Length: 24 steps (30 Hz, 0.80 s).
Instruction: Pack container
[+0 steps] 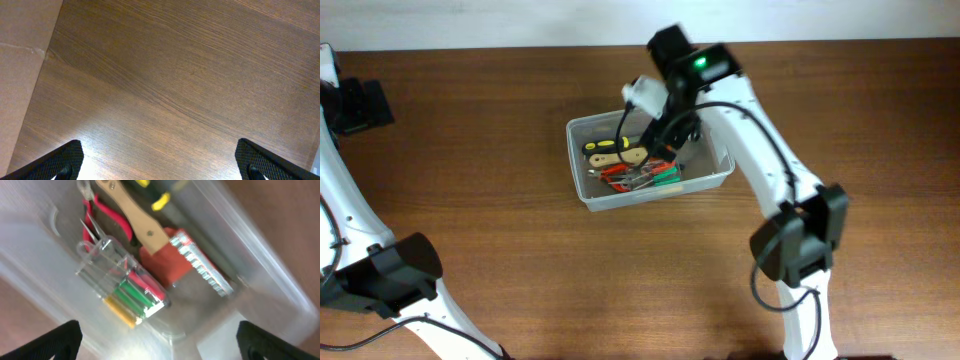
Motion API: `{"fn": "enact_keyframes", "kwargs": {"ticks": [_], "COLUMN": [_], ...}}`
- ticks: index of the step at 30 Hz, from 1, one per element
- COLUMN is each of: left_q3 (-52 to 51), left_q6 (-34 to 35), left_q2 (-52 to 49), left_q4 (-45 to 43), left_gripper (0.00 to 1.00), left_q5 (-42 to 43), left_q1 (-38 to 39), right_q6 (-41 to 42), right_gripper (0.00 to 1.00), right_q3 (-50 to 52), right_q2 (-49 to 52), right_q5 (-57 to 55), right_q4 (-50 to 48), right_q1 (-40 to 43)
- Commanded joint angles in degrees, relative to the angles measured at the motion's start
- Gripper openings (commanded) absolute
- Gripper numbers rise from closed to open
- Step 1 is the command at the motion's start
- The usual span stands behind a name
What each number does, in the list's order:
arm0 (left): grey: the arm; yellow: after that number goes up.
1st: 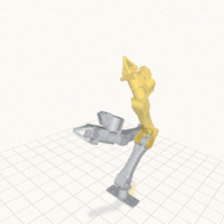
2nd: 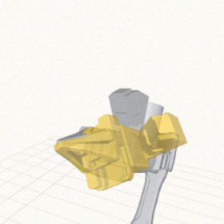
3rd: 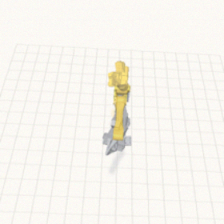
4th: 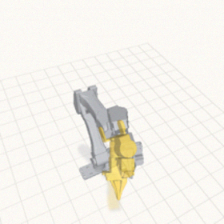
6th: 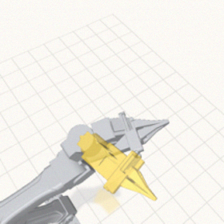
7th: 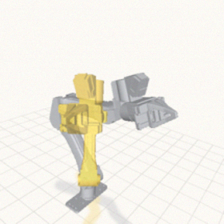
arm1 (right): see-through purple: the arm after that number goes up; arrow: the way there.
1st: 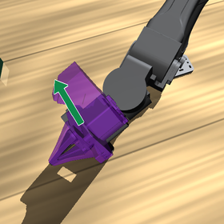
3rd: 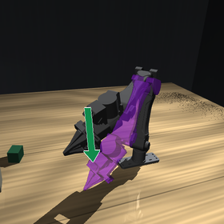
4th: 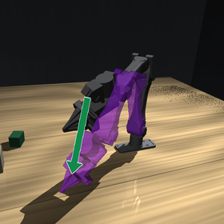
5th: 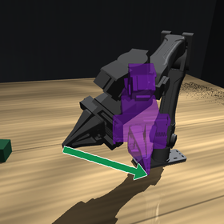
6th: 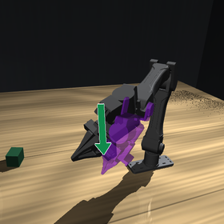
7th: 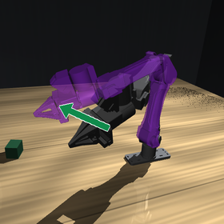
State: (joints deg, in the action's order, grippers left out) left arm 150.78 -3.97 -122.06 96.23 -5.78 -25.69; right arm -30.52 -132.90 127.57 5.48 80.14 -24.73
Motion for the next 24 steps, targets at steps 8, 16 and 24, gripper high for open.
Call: {"fn": "enact_keyframes", "kwargs": {"ticks": [8, 16, 24], "left_q3": [0.11, 0.11, 0.11], "left_q6": [0.52, 0.52, 0.52], "left_q2": [-0.57, -0.57, -0.57], "left_q4": [-0.13, -0.13, -0.13], "left_gripper": [0.99, 0.99, 0.99], "left_q5": [0.44, 0.44, 0.44], "left_q1": [-0.26, -0.26, -0.26], "right_q6": [12.20, 13.29, 16.98], "right_gripper": [0.99, 0.99, 0.98], "right_q3": [-24.85, -28.22, -28.22], "right_q2": [-17.20, -26.91, -37.73], "right_q5": [0.31, 0.50, -12.22], "right_q4": [1.75, 6.78, 9.20], "right_q1": [-4.09, -6.49, -6.27]}}
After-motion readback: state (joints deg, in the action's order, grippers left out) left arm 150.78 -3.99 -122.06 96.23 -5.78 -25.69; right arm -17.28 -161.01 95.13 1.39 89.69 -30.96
